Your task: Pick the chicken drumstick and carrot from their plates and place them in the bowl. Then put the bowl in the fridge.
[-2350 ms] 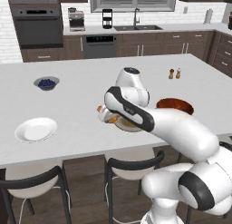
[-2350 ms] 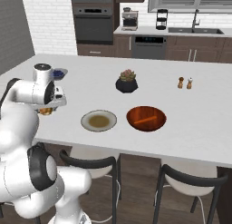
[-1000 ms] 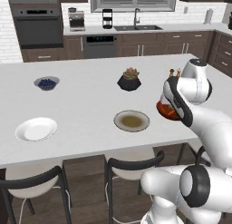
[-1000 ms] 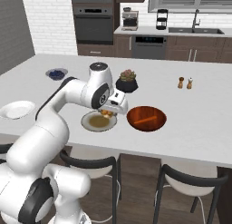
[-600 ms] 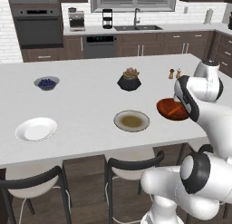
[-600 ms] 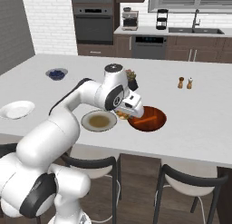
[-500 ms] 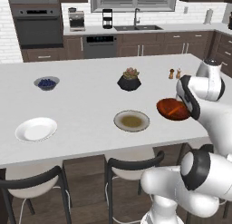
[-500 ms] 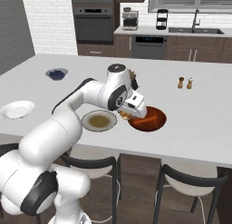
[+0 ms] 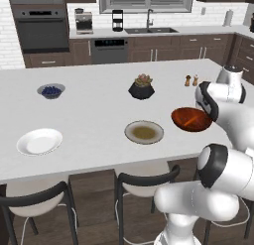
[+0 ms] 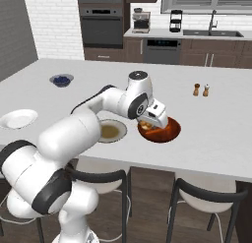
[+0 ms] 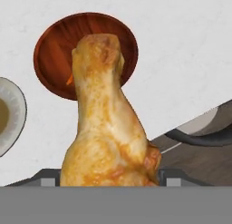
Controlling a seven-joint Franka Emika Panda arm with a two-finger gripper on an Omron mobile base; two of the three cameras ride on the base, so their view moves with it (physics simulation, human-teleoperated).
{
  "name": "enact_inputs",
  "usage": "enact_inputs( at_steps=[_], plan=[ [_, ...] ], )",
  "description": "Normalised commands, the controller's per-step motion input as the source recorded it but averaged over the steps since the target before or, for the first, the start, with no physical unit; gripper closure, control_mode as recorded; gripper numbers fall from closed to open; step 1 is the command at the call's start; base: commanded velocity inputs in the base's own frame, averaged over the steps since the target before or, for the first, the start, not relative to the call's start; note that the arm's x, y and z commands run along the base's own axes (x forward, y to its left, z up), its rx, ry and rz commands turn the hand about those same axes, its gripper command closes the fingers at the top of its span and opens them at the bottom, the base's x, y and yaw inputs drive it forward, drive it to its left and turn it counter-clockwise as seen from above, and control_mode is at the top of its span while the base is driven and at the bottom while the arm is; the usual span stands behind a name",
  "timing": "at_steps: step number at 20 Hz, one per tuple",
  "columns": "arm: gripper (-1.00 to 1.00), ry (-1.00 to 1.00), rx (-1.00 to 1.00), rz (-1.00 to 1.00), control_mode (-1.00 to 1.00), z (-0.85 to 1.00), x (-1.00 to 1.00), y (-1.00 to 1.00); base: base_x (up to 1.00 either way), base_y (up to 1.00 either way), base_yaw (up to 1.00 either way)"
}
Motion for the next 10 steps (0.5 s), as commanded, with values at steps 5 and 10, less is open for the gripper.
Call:
enact_inputs(
  at_steps=[5, 10],
  plan=[
    [1.00, 0.00, 0.00, 0.00, -1.00, -0.35, 0.77, -0.01, 0.00, 0.00, 0.00],
    [1.00, 0.00, 0.02, 0.04, -1.00, -0.34, 0.60, -0.12, 0.00, 0.00, 0.00]
  ],
)
